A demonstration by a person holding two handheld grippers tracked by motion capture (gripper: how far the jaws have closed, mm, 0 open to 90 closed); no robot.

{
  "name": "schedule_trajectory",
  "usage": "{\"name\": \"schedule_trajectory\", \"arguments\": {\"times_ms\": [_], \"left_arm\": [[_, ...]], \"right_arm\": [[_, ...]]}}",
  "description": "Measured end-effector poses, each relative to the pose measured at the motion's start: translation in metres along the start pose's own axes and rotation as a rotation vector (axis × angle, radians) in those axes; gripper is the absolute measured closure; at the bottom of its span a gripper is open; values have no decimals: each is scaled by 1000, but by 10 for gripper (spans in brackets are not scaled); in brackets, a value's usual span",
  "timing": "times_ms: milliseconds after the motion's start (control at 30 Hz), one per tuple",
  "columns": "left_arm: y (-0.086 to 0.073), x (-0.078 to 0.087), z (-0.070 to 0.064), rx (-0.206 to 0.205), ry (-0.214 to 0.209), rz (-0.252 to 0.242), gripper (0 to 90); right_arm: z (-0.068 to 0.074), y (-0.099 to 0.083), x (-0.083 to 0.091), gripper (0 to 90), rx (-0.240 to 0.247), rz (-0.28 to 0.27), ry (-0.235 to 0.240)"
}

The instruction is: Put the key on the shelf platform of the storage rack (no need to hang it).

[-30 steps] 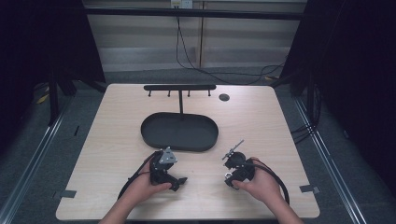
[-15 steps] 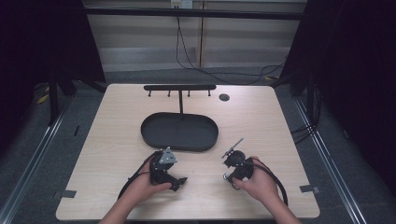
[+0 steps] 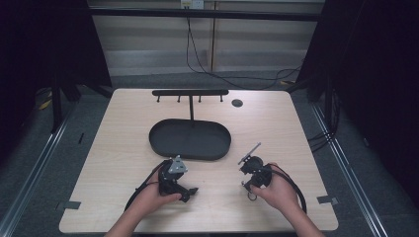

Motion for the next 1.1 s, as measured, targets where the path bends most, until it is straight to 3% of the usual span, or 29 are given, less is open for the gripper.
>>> {"name": "schedule_trajectory", "arguments": {"times_ms": [200,567,1100], "left_arm": [[0,0,0,0,1,1,0],[0,0,0,0,3,2,0],[0,0,0,3,-1,-3,0]], "right_arm": [[1,5,11,861,-3,-15,3],[11,27,32,861,32,-33,3],[15,56,48,861,53,-27,-14]]}}
Point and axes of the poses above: each handheld gripper's, and its own axes: x roughly backward along the jaws, y roughly out of its top, z roughly to its left, the point moved 5 cm from there along -x, roughly forward along the jaws, and after that the axes turned 7 degrees about y, right-handed, at the moved point
